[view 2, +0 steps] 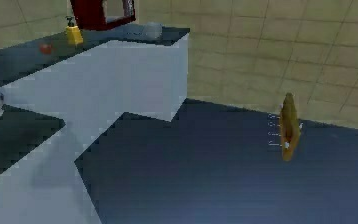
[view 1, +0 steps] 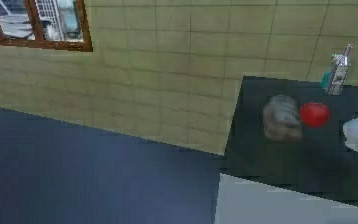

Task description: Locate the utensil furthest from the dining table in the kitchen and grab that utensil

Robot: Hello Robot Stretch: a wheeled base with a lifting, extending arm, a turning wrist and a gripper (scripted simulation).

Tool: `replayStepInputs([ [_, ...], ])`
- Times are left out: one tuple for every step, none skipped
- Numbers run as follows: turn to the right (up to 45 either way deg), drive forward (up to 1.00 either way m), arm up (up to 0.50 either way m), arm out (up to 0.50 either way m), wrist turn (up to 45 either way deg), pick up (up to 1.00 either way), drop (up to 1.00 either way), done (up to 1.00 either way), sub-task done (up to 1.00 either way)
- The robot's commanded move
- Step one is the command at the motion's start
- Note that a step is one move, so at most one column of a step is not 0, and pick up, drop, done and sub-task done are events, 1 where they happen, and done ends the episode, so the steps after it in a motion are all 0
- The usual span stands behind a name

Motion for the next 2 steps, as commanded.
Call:
replayStepInputs([
  [45.0, 0.0, 0.0, 0.0, 0.0, 0.0, 0.0, 0.0, 0.0],
  [33.0, 0.0, 0.0, 0.0, 0.0, 0.0, 0.0, 0.0, 0.0],
])
